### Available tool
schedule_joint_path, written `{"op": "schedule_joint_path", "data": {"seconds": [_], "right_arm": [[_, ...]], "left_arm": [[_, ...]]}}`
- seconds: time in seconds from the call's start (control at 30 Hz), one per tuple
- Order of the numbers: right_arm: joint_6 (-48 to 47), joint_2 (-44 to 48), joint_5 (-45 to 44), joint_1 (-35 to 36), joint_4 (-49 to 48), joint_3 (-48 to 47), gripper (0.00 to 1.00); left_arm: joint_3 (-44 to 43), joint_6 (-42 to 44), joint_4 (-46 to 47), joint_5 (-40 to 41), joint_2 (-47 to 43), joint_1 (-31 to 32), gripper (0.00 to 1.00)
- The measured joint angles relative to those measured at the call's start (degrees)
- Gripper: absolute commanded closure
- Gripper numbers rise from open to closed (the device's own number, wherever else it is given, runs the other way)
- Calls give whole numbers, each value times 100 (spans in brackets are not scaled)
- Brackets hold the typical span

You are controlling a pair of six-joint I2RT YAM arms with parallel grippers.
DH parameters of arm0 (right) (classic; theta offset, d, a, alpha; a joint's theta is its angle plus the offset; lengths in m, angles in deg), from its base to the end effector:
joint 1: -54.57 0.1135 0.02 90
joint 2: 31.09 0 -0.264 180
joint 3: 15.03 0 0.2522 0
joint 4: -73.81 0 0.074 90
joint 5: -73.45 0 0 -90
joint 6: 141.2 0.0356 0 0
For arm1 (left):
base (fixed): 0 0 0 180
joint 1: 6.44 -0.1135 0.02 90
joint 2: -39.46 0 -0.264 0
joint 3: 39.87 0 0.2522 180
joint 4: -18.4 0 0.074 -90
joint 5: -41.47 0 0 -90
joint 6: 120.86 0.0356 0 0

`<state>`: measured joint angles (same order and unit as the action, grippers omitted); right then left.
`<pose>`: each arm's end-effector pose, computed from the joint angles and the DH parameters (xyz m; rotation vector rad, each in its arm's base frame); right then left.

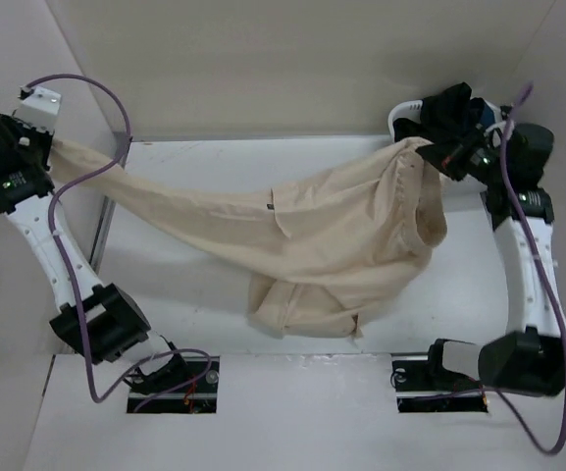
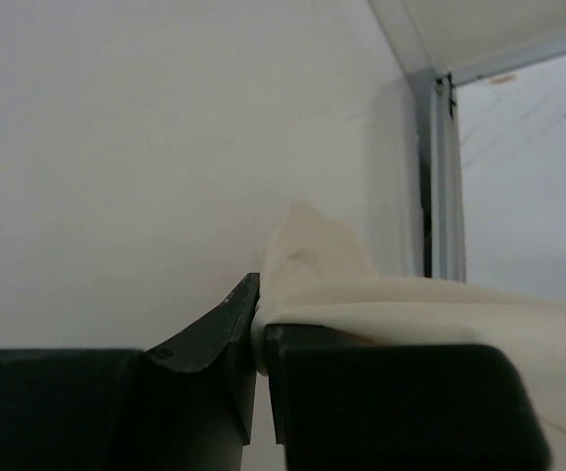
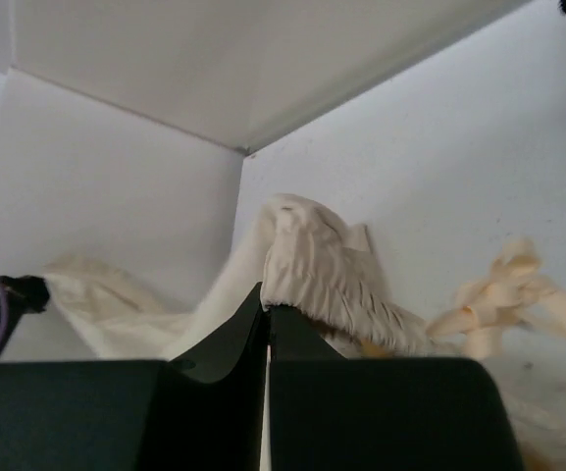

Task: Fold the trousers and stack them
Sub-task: Flatten the trousers out

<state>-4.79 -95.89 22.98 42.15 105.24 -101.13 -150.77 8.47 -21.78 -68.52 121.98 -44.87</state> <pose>0.2416 -0.0300 0.4261 0.3995 1.7765 1.0259 0.2525 0.1848 0.4732 0.2712 1.7933 0.6695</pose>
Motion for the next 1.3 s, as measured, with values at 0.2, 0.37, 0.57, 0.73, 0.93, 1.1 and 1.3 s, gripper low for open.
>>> {"op": "schedule_joint_path", "data": {"seconds": [0.2,0.37,0.57,0.73,0.93,1.1,1.3], "right_arm": [[247,-2155,-234,789,-63,-2680,99],[337,-1650,-212,527,-693,-3333,99],[487,756,66,-398,-1303,-118,98],[411,1180,282,-754,-811,2653,94],[-874,837,-452,-608,1497,3254,88],[-2310,476,-2319,0,2892,2194,94],[-3008,778,-3571,-26,3792,1731,97]], "left_arm": [[-1016,-46,-463,494,1403,549,96],[-1495,-164,-511,527,1609,348,95],[413,280,-216,278,118,280,93],[2328,1182,-234,221,-789,621,95],[3919,2369,-354,476,-702,234,95],[4435,2955,-378,656,-699,-42,95],[4516,3211,-214,632,-693,-374,97]]}}
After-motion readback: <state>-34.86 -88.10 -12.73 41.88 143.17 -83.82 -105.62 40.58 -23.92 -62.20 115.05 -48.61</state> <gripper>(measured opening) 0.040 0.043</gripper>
